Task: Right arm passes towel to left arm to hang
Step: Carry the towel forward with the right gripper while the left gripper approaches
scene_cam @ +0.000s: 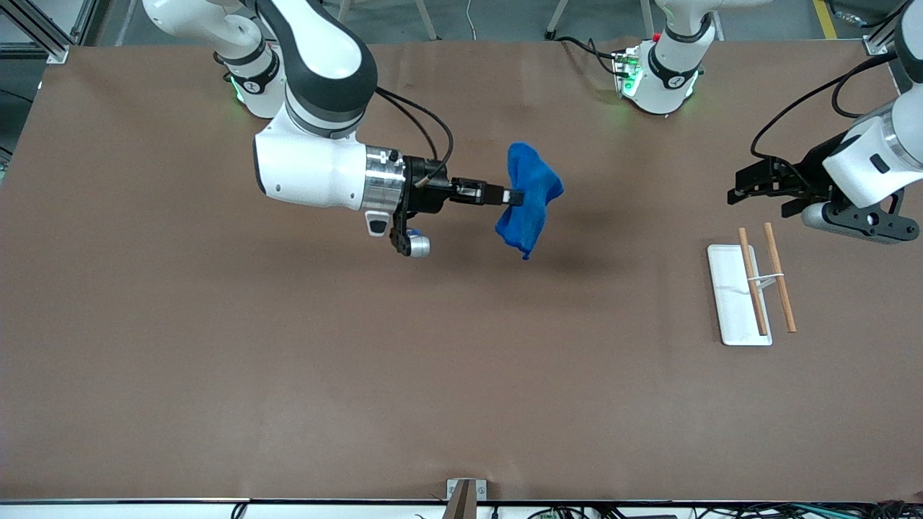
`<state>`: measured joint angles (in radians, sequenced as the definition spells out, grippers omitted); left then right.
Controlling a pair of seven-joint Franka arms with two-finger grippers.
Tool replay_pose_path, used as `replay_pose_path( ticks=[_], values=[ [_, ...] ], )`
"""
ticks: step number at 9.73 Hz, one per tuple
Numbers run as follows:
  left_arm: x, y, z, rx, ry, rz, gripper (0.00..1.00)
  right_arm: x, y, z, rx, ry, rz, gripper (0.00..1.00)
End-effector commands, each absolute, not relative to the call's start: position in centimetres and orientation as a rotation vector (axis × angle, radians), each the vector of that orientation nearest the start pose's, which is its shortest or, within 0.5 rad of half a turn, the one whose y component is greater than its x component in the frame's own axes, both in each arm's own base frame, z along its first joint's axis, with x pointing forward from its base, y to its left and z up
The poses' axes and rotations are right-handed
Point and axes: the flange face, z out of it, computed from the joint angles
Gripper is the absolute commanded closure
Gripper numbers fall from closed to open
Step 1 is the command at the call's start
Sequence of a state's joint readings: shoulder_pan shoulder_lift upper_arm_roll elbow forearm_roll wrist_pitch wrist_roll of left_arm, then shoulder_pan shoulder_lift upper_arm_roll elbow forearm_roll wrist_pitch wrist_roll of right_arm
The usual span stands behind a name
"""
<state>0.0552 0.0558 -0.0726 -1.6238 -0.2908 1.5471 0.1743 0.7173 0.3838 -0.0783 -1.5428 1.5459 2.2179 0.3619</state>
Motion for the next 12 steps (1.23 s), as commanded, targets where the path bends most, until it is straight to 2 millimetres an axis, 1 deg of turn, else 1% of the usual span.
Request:
replay_pose_path(
  ticks=[1, 2, 3, 4, 5, 6, 7, 8, 9, 11, 12],
  values=[
    [56.1, -3.3, 54.1, -3.502, 0.388, 0.281, 0.00, 53.5, 47.6, 48.7, -1.619, 0.648, 0.508, 0.99],
    [55.7, -3.8, 53.5, -3.537, 0.416, 0.301, 0.00, 53.3, 48.3, 47.8, -1.596, 0.695, 0.500, 0.99],
    [55.7, -4.1, 53.5, -3.550, 0.423, 0.302, 0.00, 53.3, 49.0, 48.0, -1.566, 0.711, 0.497, 0.99],
    [55.4, -4.9, 53.3, -3.574, 0.445, 0.336, 0.00, 52.7, 50.5, 48.0, -1.541, 0.728, 0.497, 0.99],
    [55.0, -5.7, 52.7, -3.644, 0.440, 0.388, 0.00, 52.9, 51.6, 47.7, -1.513, 0.765, 0.478, 0.99],
    [54.7, -6.3, 51.3, -3.717, 0.419, 0.454, 0.00, 52.6, 52.7, 47.8, -1.495, 0.763, 0.485, 0.98],
    [54.1, -7.3, 49.7, -3.818, 0.397, 0.559, 0.00, 52.8, 53.5, 47.9, -1.465, 0.773, 0.486, 0.98],
    [53.6, -8.1, 48.1, -3.895, 0.357, 0.654, 0.00, 52.5, 54.5, 48.0, -1.449, 0.793, 0.472, 0.98],
    [54.0, -8.9, 46.1, -3.937, 0.339, 0.751, 0.00, 52.1, 55.4, 48.3, -1.445, 0.792, 0.459, 0.98],
    [55.4, -10.5, 42.0, -4.128, 0.296, 0.910, 0.00, 51.6, 55.9, 48.2, -1.452, 0.796, 0.454, 0.98],
    [55.6, -10.7, 40.5, -4.177, 0.261, 0.954, 0.00, 51.2, 56.2, 48.2, -1.455, 0.799, 0.451, 0.98]
  ],
)
